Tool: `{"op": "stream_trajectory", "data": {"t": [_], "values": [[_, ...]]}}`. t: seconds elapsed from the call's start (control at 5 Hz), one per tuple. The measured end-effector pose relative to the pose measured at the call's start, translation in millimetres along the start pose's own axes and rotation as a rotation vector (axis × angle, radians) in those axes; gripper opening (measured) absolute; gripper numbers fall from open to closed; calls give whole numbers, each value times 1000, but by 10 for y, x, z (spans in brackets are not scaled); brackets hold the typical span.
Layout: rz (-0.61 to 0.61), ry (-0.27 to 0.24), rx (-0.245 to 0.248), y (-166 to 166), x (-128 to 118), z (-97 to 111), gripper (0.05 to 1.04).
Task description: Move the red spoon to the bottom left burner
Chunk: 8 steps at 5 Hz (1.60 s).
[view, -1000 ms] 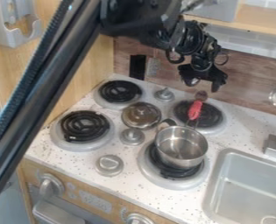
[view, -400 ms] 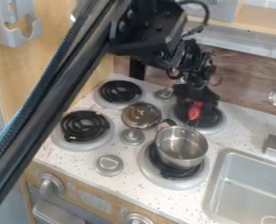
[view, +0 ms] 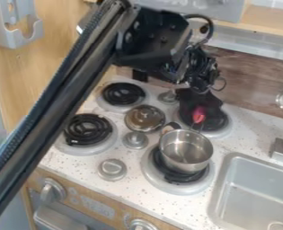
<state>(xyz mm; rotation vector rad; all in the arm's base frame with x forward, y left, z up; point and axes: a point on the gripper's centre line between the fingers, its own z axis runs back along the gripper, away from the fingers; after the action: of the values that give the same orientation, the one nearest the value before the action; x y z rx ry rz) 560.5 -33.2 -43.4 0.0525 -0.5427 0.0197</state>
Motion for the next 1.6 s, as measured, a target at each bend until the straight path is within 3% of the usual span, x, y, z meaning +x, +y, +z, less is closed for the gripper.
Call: {"op": "stream_trajectory", "data": {"t": [0.2,0.4,0.8,1.0,1.2,1.4,1.6], "values": [[1,-2,-1,10,20,-12,420],[3,1,-4,6,23,-5,363],[7,-25,-16,13,-38,106,361],[17,-73,-13,99,13,415,361],[43,-68,7,342,-9,630,361],[105,0,63,785,-238,644,361],[162,38,121,1148,-326,817,361]]}}
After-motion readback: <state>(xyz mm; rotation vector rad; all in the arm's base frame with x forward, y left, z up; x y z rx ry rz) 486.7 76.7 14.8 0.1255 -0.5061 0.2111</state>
